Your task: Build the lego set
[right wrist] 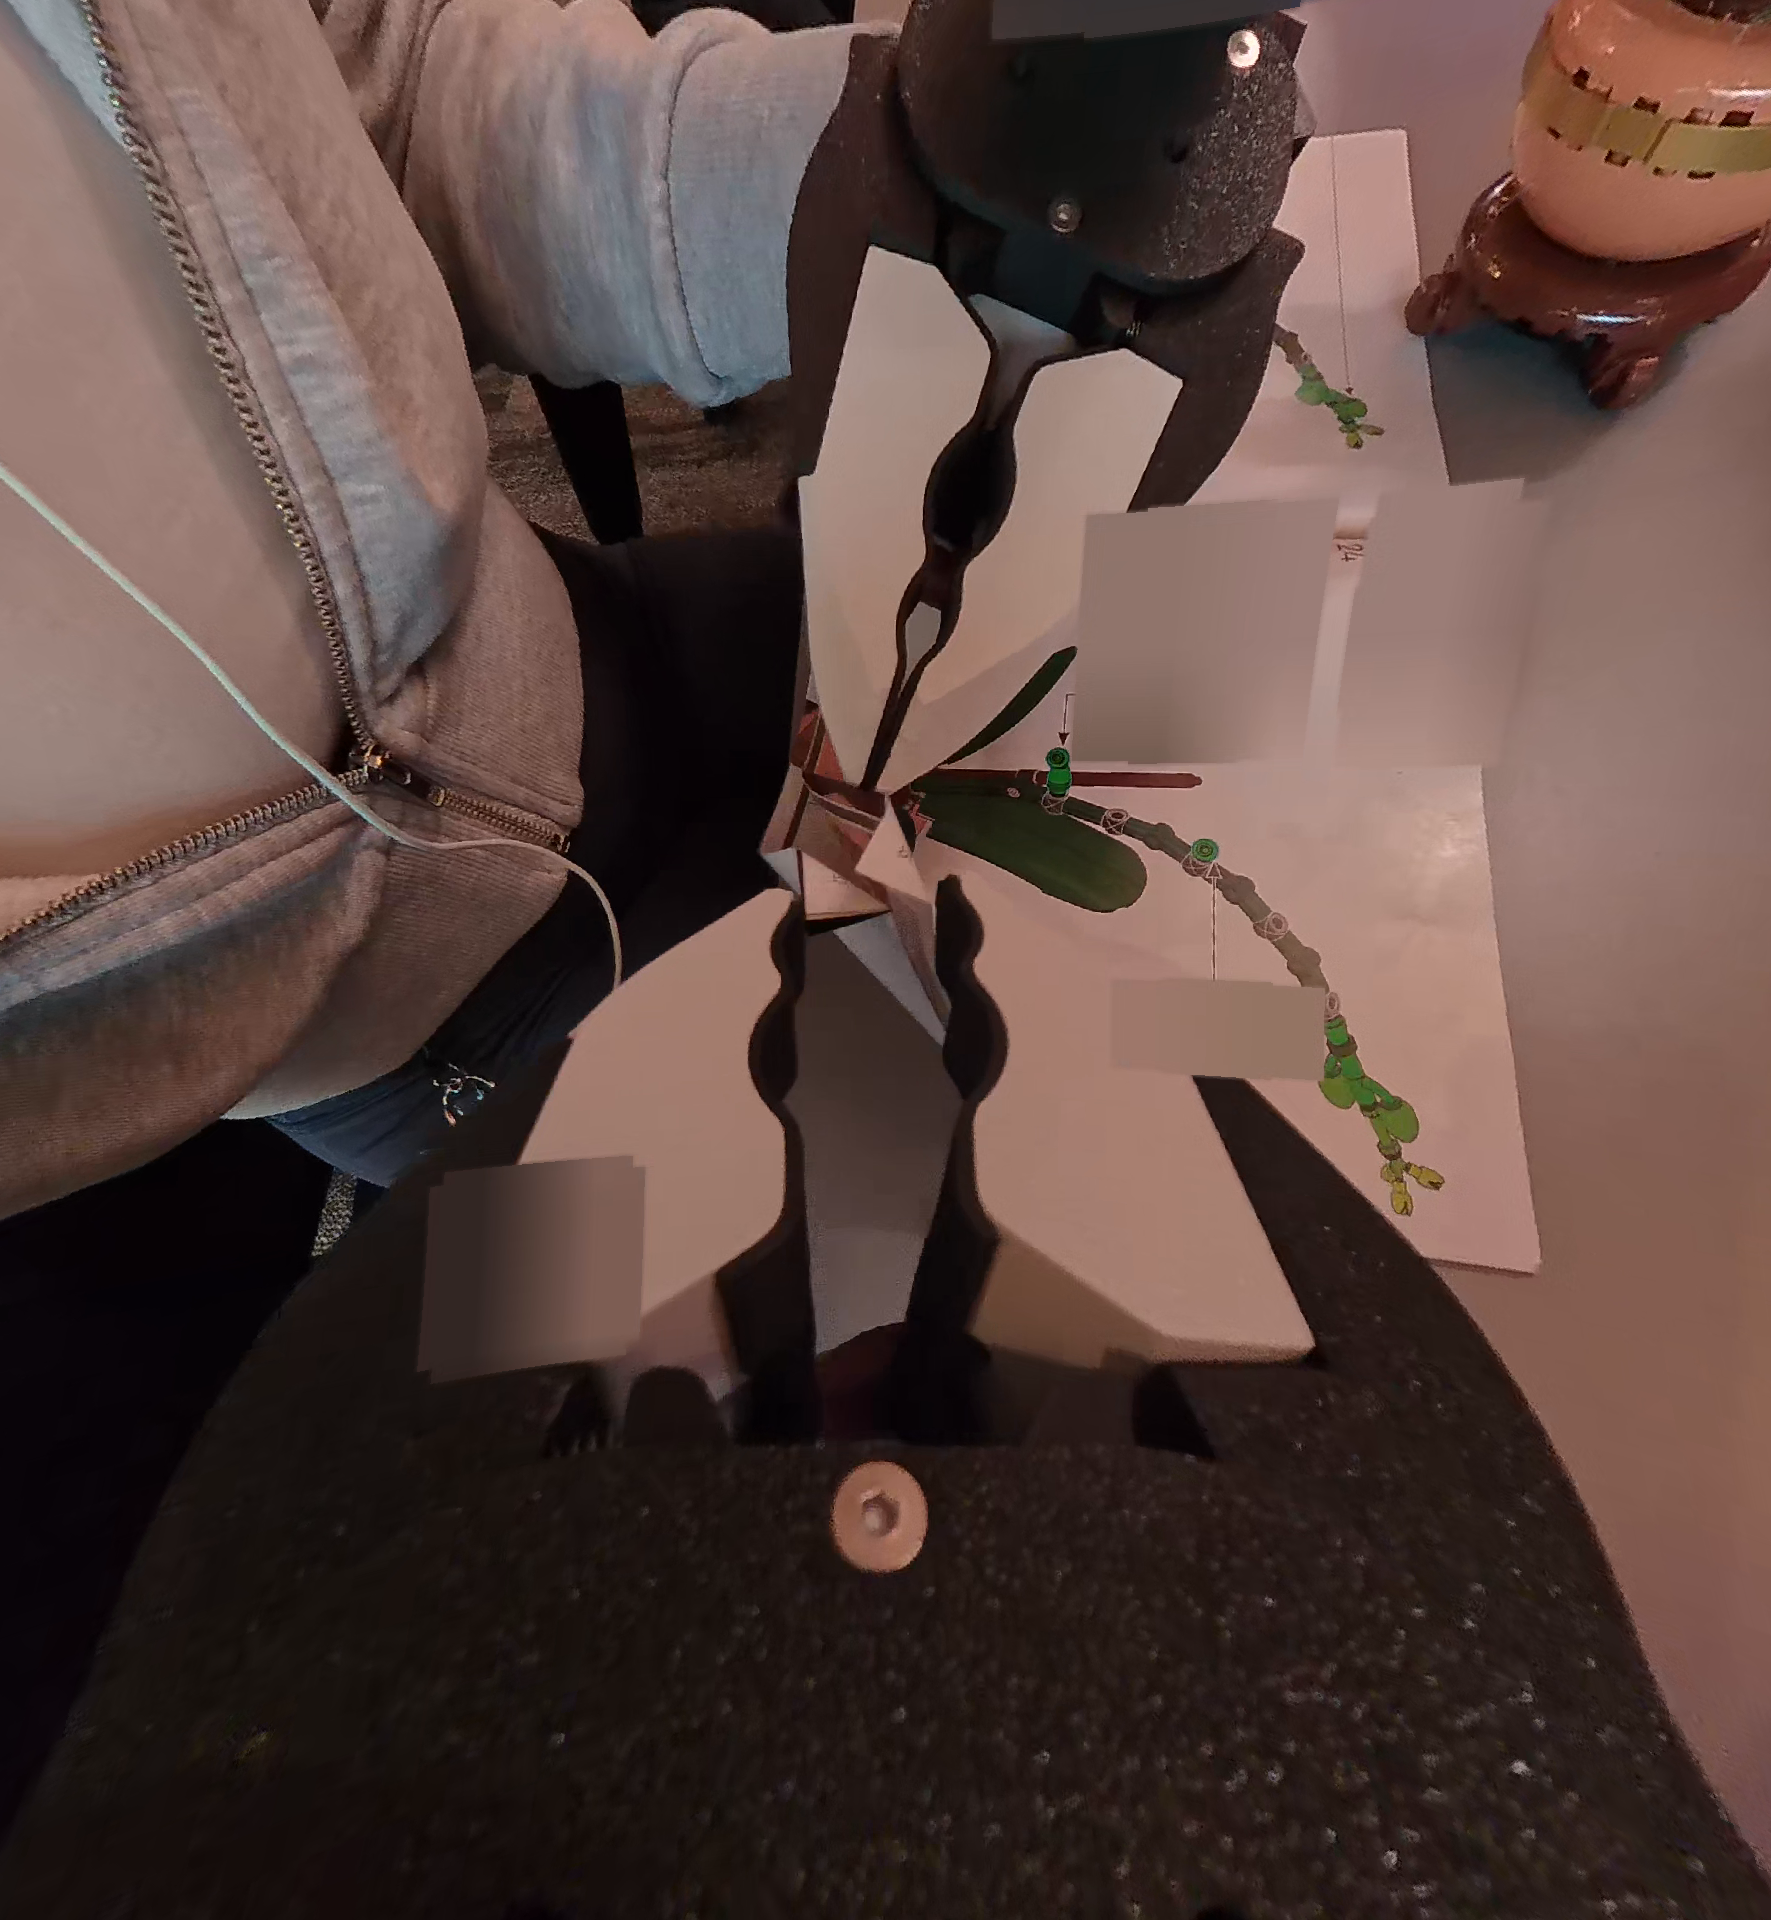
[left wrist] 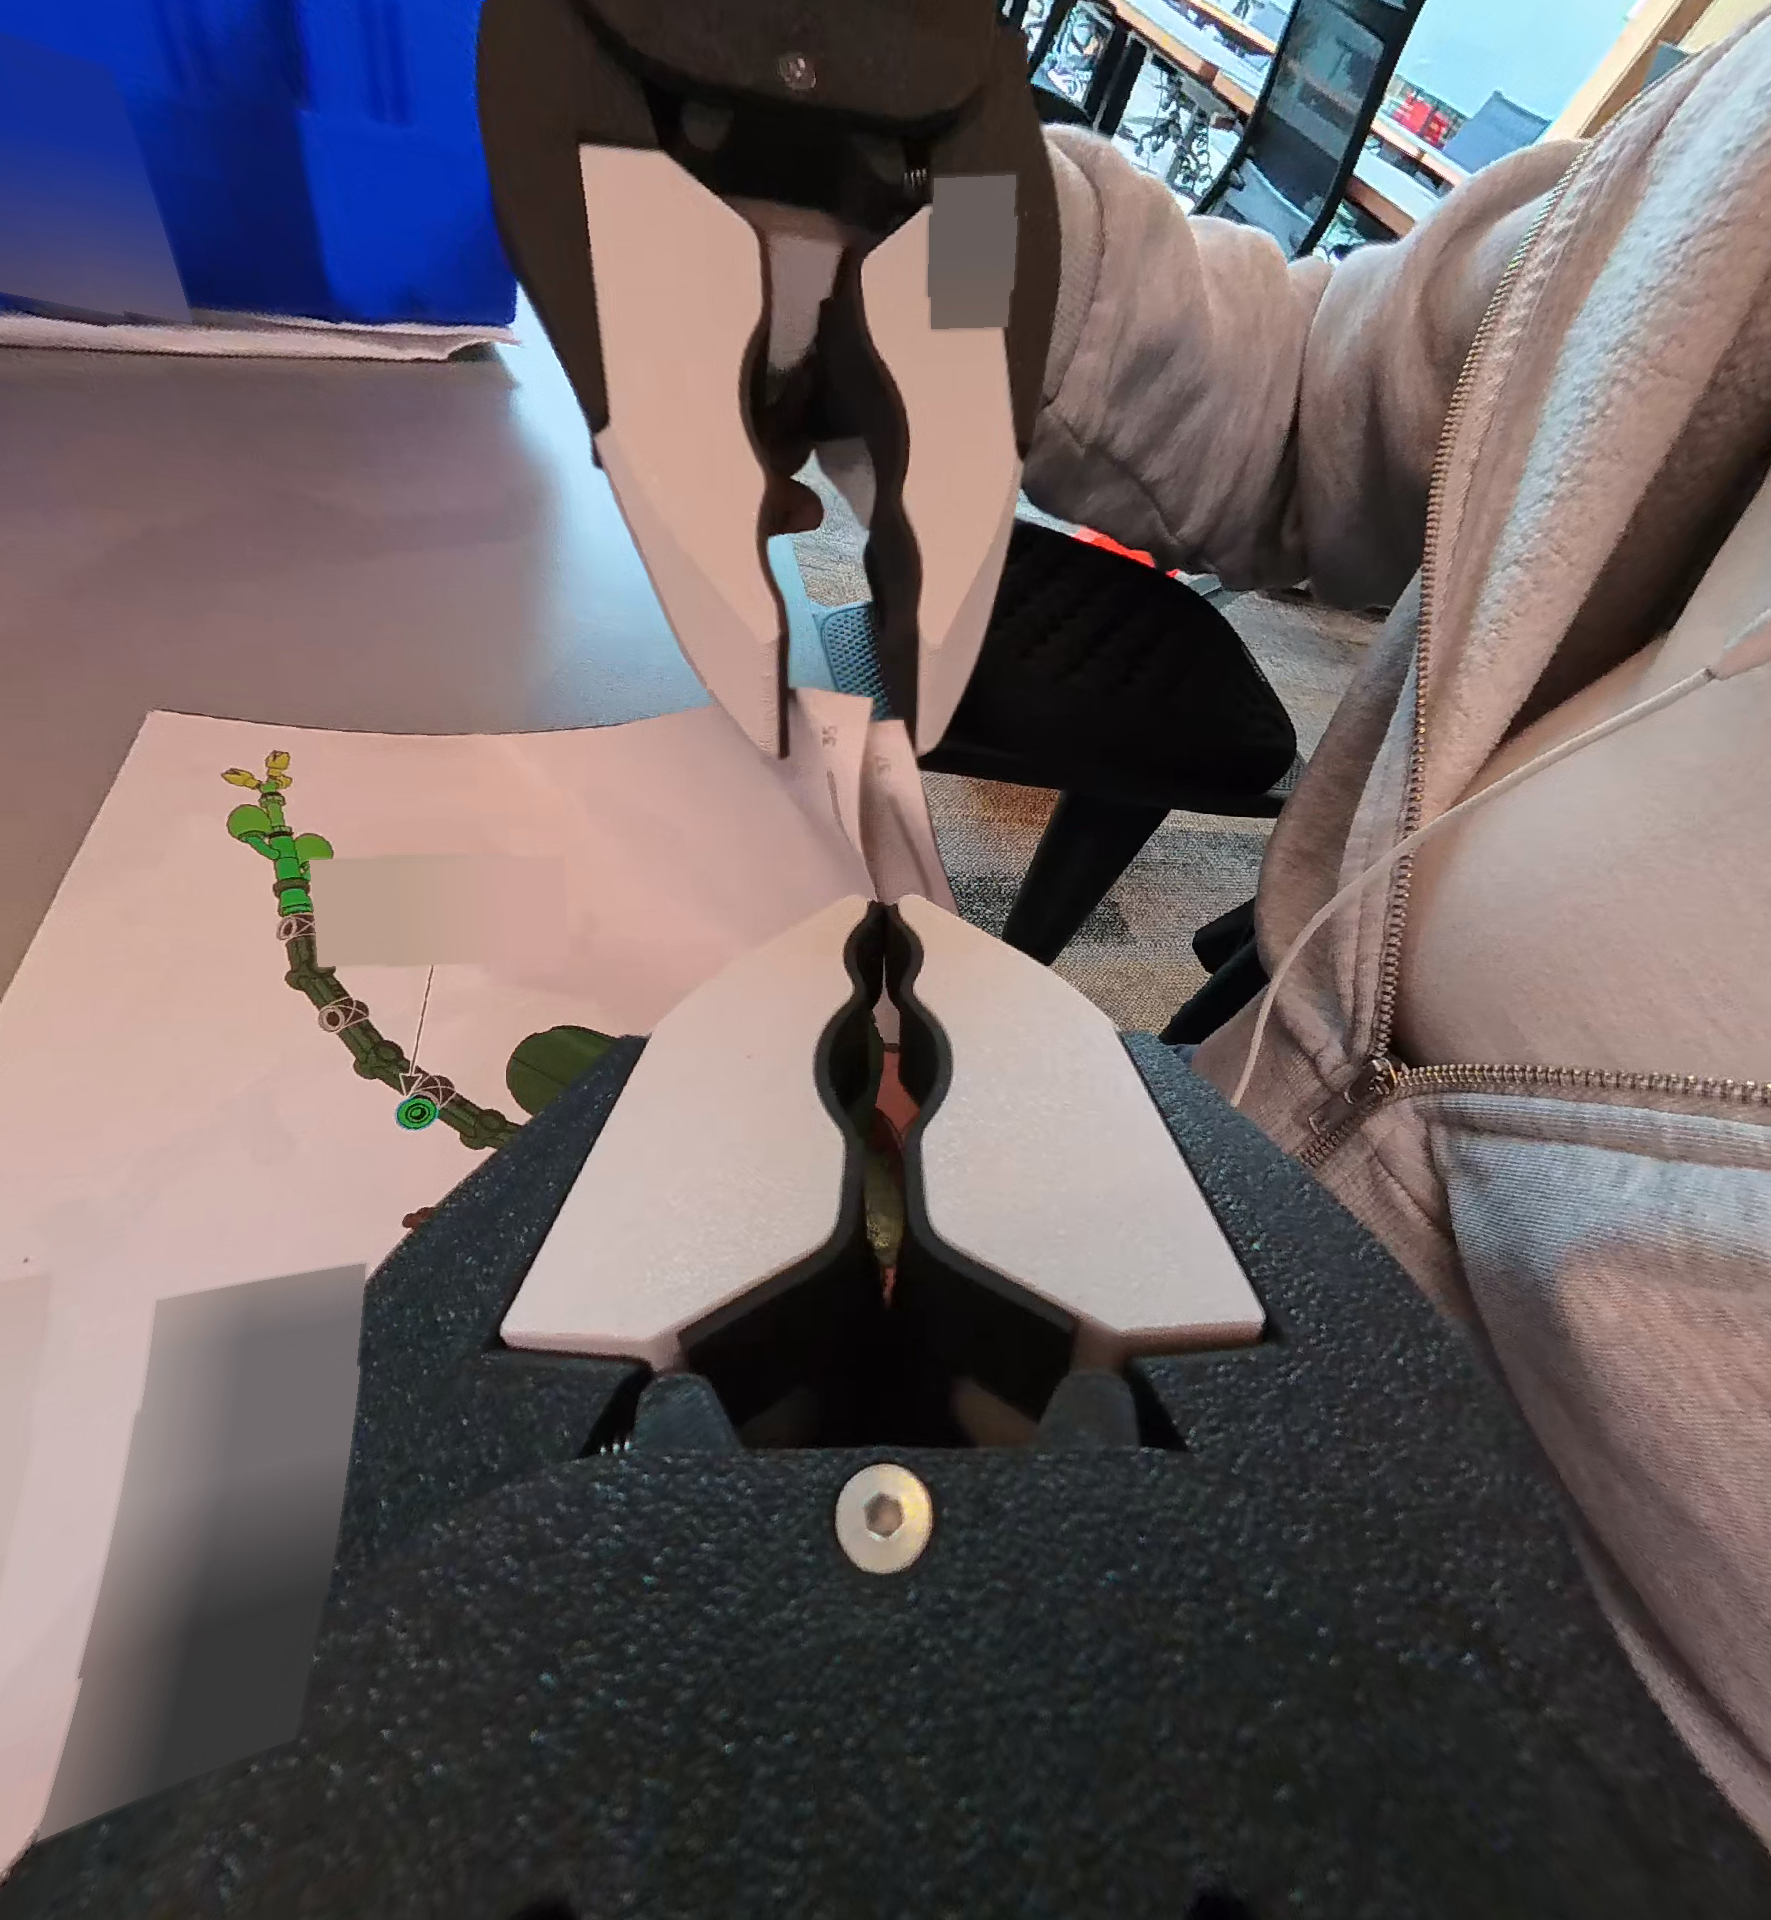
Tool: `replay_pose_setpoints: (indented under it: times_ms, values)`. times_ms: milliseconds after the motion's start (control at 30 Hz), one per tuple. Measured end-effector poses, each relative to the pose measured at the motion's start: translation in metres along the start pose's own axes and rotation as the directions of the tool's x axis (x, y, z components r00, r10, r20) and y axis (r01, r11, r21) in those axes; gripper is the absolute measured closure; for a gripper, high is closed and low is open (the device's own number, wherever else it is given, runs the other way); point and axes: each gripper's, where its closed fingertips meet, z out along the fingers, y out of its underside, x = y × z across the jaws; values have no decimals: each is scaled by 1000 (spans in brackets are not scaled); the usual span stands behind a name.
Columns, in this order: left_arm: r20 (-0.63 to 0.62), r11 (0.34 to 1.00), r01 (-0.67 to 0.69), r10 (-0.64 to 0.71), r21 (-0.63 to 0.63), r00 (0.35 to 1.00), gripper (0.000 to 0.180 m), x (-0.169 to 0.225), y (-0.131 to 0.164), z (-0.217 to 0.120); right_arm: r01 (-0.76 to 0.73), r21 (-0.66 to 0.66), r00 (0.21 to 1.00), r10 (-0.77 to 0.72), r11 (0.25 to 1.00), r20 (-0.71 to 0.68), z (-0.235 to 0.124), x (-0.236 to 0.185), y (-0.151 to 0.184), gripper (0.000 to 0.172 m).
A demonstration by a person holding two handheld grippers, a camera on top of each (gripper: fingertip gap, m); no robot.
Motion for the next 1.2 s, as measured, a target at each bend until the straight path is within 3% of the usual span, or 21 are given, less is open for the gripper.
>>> replay_pose_setpoints:
  times_ms: [167, 433, 633, 667, 733, 767, 867, 933, 967, 1133, 1200]
  values:
    - [1, 1000, 0, 0, -2, 1000, 180, 0, 0, 0, -8, 17, 999, 9, 1000, -46, -5, 1, -3, 136]
    - [5, 1000, -3, 3, -7, 1000, 180, 0, 0, 0, 52, -59, 989, -60, 997, -138, 2, 19, 9, 135]
    - [36, 1000, -3, 4, -3, 999, 180, 2, -1, -3, 225, -69, 960, -233, 972, -155, 2, 21, -2, 172]
    - [60, 1000, -6, 5, 2, 998, 171, 2, -3, -5, 219, -66, 960, -227, 973, -163, 0, 22, -4, 172]
    - [161, 1000, -2, 4, -12, 987, 129, -4, -6, -9, 211, -83, 954, -223, 974, -202, -5, 25, -7, 172]
    - [228, 1000, -12, 16, -18, 973, 122, -7, -9, -10, 214, -89, 950, -228, 973, -215, -5, 25, -11, 172]
    - [335, 997, -82, 72, 15, 939, 135, -3, -20, -2, 251, -111, 923, -272, 962, -273, -5, 23, -27, 169]
    - [431, 991, -131, 109, 20, 896, 173, -5, -25, -2, 277, -119, 904, -301, 953, -303, -3, 21, -38, 167]
    - [483, 988, -153, 122, 26, 867, 180, -8, -28, -7, 283, -125, 891, -309, 951, -333, -4, 22, -42, 165]
    - [664, 973, -149, -6, 177, 748, 180, -12, -42, -66, 232, -95, 792, -245, 968, -559, -20, 39, -56, 151]
    - [742, 962, -162, -58, 222, 667, 180, -11, -42, -104, 84, -105, 864, -125, 991, -488, 1, 30, -34, 157]
